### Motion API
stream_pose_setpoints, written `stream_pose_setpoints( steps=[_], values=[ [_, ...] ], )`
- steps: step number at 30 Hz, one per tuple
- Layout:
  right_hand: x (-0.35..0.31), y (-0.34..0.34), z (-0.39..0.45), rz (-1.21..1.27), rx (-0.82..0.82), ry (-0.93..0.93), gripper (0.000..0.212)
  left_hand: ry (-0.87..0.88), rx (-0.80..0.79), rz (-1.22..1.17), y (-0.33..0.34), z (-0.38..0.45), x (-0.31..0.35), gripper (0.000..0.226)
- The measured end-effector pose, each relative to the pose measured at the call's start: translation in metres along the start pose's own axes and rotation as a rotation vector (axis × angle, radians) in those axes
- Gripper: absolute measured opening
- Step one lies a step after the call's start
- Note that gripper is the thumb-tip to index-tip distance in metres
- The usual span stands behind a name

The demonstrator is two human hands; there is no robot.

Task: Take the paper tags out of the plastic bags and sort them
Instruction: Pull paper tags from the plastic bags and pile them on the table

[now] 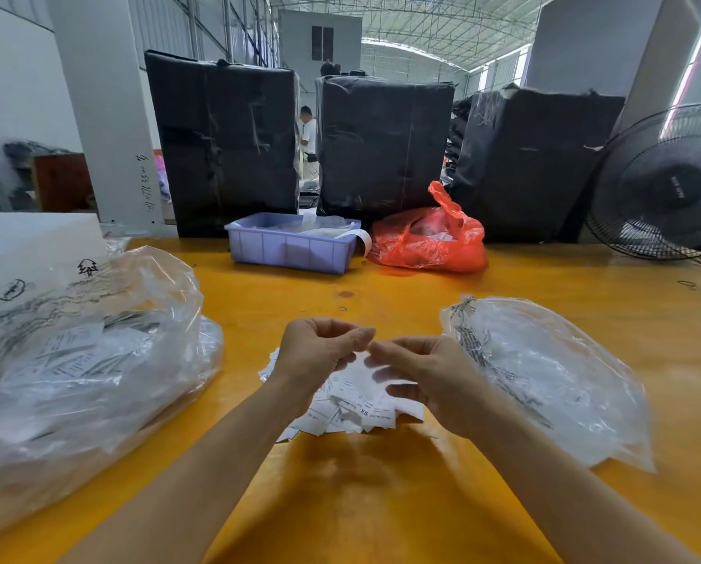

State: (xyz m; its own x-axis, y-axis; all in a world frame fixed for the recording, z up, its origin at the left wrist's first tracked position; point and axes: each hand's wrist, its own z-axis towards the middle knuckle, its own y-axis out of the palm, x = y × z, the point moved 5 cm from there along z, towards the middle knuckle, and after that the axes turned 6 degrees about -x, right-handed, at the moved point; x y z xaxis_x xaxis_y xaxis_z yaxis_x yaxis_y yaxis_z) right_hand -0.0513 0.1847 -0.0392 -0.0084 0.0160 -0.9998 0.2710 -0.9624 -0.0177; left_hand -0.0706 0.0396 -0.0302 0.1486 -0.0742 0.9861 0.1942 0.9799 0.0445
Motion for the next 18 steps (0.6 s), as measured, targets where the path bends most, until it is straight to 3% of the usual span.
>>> stream_pose_setpoints(
  steps=[2, 6, 9, 14, 18],
  values=[
    [-0.001, 0.001, -0.002, 0.002, -0.008, -0.026, 0.014, -0.005, 0.002, -0.009, 0.000, 0.000, 0.000, 0.024],
    [-0.002, -0.001, -0.001, 0.131, 0.089, -0.074, 0.008, -0.150, -0.029, -0.213, 0.005, 0.000, -0.006, 0.038],
    [-0.002, 0.000, -0.002, 0.193, 0.096, -0.097, 0.007, -0.225, -0.034, -0.305, 0.009, -0.001, -0.009, 0.033],
    [-0.002, 0.006, -0.004, 0.113, 0.066, -0.128, 0.004, -0.209, 0.048, -0.323, 0.005, -0.001, -0.010, 0.018],
    [-0.003, 0.007, -0.005, 0.055, 0.045, -0.149, 0.005, -0.176, 0.040, -0.311, 0.005, -0.001, -0.006, 0.022]
  ],
)
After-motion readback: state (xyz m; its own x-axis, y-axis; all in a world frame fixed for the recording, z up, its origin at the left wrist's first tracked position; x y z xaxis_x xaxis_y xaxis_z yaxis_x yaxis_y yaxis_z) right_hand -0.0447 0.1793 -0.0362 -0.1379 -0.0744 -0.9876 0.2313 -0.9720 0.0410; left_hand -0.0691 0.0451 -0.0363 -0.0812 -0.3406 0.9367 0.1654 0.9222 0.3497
